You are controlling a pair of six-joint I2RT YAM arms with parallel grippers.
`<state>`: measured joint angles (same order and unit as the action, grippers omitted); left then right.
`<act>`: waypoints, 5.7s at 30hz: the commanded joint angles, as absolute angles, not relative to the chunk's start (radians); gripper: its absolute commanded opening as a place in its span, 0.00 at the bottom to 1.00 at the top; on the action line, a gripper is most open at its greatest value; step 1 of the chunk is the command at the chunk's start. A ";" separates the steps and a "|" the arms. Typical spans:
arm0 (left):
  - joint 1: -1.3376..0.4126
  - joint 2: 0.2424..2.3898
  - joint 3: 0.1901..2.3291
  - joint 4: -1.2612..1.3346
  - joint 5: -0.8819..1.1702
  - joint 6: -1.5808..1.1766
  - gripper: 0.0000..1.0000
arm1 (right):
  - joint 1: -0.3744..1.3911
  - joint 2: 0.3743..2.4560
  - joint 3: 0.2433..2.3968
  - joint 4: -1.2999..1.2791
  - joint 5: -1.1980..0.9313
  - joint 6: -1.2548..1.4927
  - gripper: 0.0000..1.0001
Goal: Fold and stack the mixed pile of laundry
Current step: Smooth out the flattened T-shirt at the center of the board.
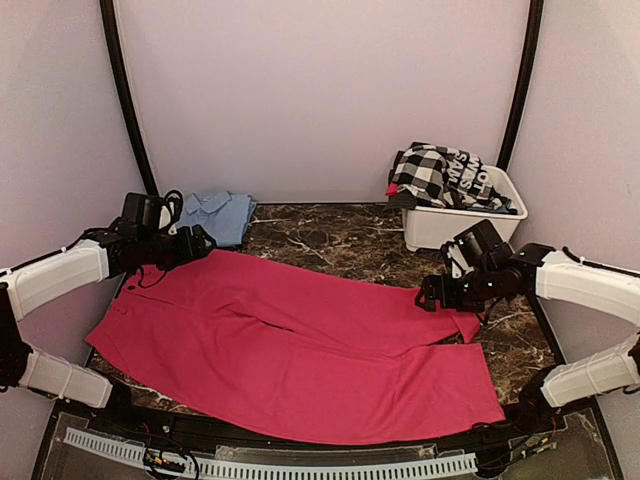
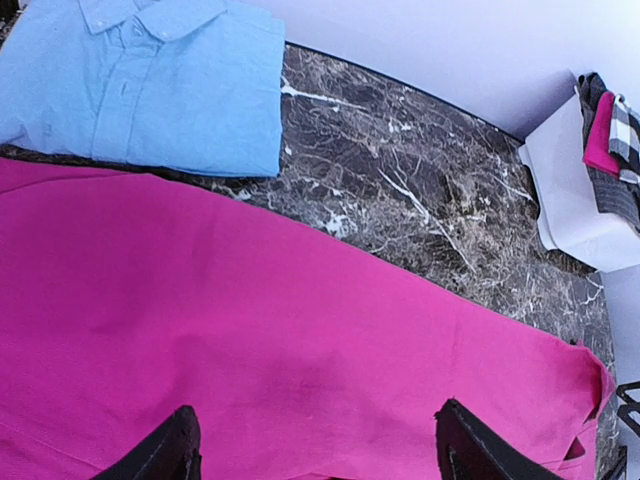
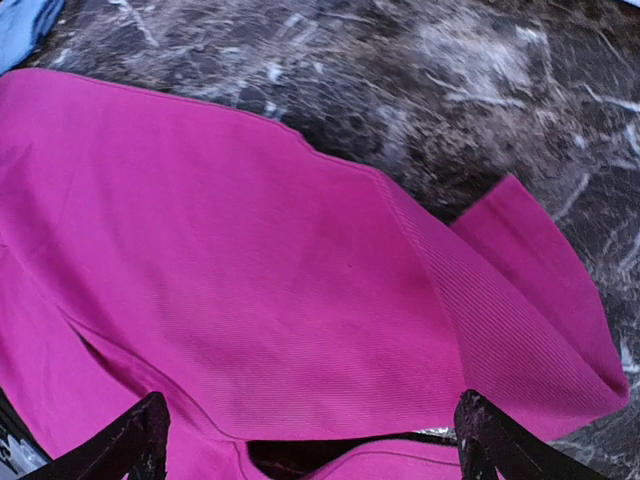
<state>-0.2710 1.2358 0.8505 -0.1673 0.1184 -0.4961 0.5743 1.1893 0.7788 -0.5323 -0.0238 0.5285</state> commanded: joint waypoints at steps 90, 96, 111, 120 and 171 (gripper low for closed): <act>-0.249 1.250 0.860 -0.123 0.205 -0.491 0.80 | 0.636 2.397 2.144 -0.801 -0.393 0.028 0.66; -0.249 1.261 0.868 -0.117 0.210 -0.491 0.80 | 0.641 2.482 2.203 -0.844 -0.392 0.006 0.67; -0.249 1.266 0.861 -0.105 0.209 -0.496 0.80 | 0.649 2.218 1.888 -0.718 -0.314 0.059 0.11; -0.249 1.299 0.864 -0.073 0.230 -0.507 0.80 | 0.603 2.015 1.648 -0.639 -0.268 0.109 0.05; -0.070 1.792 1.057 -0.259 0.043 -0.687 0.72 | -0.074 1.143 0.829 -0.507 -0.251 0.429 0.91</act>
